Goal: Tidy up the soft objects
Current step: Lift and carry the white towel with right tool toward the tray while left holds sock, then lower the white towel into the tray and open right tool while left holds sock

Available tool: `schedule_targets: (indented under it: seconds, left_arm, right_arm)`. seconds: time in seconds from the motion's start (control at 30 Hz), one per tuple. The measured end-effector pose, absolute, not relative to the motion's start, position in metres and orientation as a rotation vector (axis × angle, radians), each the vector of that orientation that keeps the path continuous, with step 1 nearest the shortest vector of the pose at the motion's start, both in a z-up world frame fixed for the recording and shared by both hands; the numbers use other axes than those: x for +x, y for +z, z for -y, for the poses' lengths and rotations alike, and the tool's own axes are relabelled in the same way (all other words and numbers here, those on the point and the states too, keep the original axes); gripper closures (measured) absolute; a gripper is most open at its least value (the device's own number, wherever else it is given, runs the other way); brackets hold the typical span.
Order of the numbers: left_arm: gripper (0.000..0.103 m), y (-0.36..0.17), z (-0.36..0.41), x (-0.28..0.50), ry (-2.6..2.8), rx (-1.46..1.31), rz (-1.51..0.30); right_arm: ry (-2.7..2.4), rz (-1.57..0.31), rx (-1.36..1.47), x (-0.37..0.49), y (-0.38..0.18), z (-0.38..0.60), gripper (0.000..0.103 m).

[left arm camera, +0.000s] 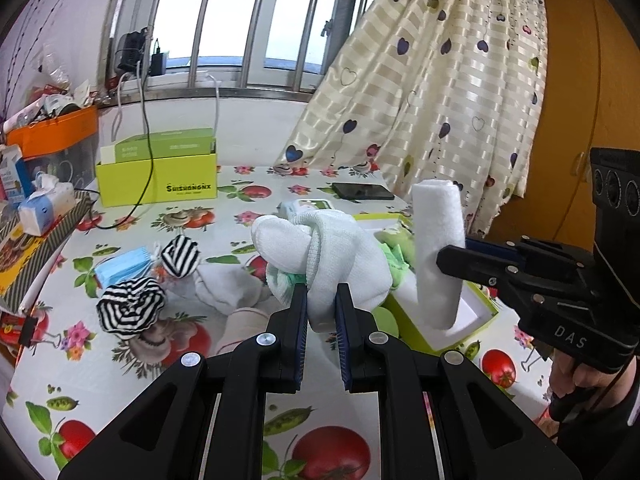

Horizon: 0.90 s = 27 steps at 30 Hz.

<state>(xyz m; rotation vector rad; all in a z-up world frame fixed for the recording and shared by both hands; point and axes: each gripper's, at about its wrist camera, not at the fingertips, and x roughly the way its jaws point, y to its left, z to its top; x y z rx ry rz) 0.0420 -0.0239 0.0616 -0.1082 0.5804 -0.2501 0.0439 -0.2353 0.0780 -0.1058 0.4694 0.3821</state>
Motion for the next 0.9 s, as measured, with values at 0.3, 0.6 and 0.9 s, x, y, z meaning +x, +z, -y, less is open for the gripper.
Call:
schedule_targets:
  seconds: [0.3,0.6,0.9]
  left_arm:
    - [0.089,0.068,0.048,0.052,-0.289,-0.081,-0.575]
    - [0.089,0.071,0.073,0.063,-0.334,-0.054,-0.579]
    - [0.089,0.069,0.094,0.075,-0.37,-0.032,-0.594]
  right_arm:
    - [0.306,-0.471,-0.062,0.042,0.076,0.273,0.09]
    - [0.263,-0.482,-0.038,0.044,0.07,0.299,0.09]
    - [0.189,-0.54,0.0,0.053,0.053,0.331,0.09]
